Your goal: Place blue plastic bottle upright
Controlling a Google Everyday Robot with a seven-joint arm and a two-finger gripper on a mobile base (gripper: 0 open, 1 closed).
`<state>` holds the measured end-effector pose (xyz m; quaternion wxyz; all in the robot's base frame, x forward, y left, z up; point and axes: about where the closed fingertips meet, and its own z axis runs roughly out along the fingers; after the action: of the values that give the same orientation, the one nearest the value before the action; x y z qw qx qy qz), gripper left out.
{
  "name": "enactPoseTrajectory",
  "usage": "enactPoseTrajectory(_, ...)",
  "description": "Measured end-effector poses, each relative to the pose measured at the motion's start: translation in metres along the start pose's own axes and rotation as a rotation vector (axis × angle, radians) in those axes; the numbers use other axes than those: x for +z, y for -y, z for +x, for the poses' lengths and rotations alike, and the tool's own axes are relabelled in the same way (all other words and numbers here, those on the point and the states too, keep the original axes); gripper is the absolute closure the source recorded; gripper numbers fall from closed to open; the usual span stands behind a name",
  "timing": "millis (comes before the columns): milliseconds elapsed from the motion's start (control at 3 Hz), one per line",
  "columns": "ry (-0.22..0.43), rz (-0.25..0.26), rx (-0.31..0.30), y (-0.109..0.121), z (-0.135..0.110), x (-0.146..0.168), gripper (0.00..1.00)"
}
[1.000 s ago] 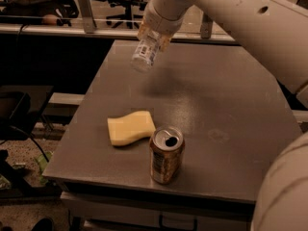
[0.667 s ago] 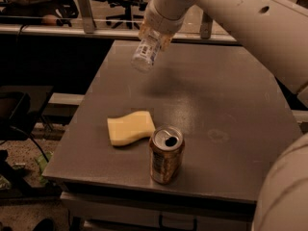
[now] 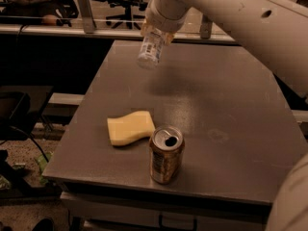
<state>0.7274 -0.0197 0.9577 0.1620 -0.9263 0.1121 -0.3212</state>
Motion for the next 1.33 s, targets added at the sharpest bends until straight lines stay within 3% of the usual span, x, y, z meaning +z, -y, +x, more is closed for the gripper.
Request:
enactPoseTrajectory(667, -0.128, 0.082, -0.234, 0.005, 0.019, -0.011, 1.0)
enactPoseTrajectory(1333, -0.212, 0.219, -0.456, 0.009, 0.022, -0.018, 1.0)
